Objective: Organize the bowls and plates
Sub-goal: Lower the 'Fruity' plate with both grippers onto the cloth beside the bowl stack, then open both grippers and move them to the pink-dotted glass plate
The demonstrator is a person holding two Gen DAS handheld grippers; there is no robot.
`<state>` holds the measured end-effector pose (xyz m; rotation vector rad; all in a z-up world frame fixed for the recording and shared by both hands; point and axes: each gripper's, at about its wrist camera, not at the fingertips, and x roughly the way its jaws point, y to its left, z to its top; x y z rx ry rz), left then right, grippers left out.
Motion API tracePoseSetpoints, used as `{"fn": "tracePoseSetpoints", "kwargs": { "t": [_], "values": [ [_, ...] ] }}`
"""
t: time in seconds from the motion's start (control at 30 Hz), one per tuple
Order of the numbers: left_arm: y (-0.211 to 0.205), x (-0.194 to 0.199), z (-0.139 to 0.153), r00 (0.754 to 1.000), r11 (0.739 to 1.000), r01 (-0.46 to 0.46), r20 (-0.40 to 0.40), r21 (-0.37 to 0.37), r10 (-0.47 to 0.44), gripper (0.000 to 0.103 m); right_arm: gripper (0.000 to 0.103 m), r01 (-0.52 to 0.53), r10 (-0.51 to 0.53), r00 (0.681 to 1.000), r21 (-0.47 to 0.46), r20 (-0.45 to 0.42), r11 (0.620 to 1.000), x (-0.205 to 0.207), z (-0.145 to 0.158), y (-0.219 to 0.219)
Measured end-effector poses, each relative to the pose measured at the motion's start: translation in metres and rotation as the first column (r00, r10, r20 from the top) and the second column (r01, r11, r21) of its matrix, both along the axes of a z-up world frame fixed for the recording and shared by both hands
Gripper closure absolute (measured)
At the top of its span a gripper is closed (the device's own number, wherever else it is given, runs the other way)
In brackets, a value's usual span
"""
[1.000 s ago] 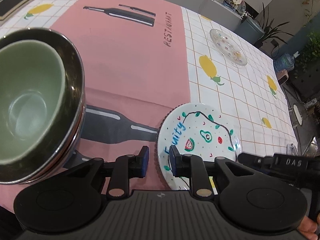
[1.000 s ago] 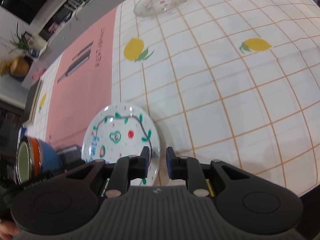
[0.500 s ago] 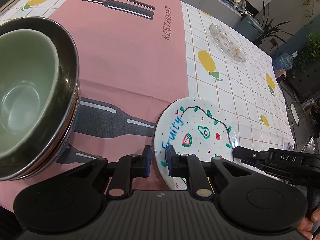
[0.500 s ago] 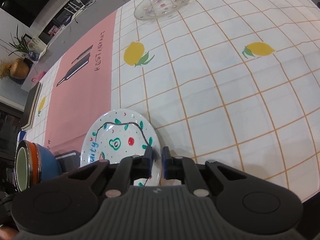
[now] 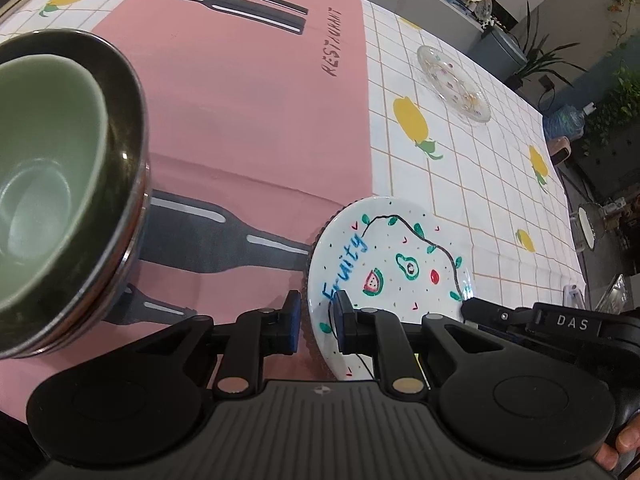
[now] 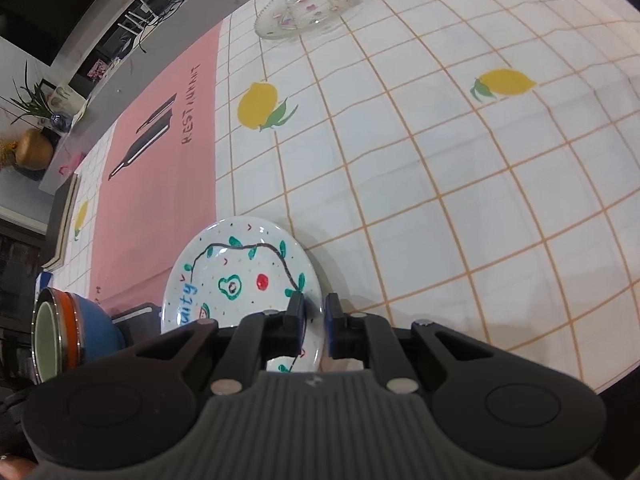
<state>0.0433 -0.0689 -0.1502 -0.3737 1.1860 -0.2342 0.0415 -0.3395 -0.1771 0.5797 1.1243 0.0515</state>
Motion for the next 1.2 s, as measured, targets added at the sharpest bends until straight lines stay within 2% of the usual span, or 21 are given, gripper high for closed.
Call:
{"fn": "tracePoseSetpoints", "kwargs": {
  "t": [0.13, 0.27, 0.37, 0.47, 0.8, 1.07, 1.2],
  "values": [
    [-0.002, 0.001, 0.000, 1.000, 1.000, 0.000, 0.005, 0.005, 0.000, 0.085, 0.092, 0.005, -0.005, 1.000, 0.028, -0.006, 1.000, 0.001, -0.002, -0.006],
    [-0.010, -0.002, 0.011, 0.999, 0.995, 0.018, 0.049, 0.101, -0.023, 0.084, 0.087, -0.009, 0.009, 1.000, 0.003, 0.028, 1.000, -0.001, 0.006, -0.004],
    [-0.017, -0.004, 0.023, 0.995, 0.992, 0.031, 0.089, 0.121, -0.042, 0.084, 0.083, -0.024, 0.026, 0.998, -0.032, 0.064, 0.999, -0.001, 0.017, -0.004],
    [-0.025, -0.001, 0.036, 0.989, 0.989, 0.051, 0.128, 0.140, -0.069, 0.084, 0.070, -0.032, 0.038, 0.994, -0.059, 0.099, 0.998, 0.000, 0.027, -0.006],
    [-0.056, 0.030, 0.080, 0.960, 0.984, 0.098, 0.247, 0.148, -0.132, 0.084, 0.069, -0.015, 0.036, 0.988, -0.133, 0.153, 0.991, 0.016, 0.051, -0.022],
    [-0.092, 0.061, 0.106, 0.922, 0.973, 0.159, 0.327, 0.166, -0.207, 0.071, 0.064, 0.029, 0.004, 0.979, -0.157, 0.206, 0.987, 0.042, 0.067, -0.037],
    [-0.107, 0.079, 0.106, 0.921, 0.971, 0.172, 0.322, 0.164, -0.218, 0.069, 0.059, 0.054, -0.021, 0.976, -0.148, 0.219, 0.987, 0.057, 0.070, -0.045]
  ]
}}
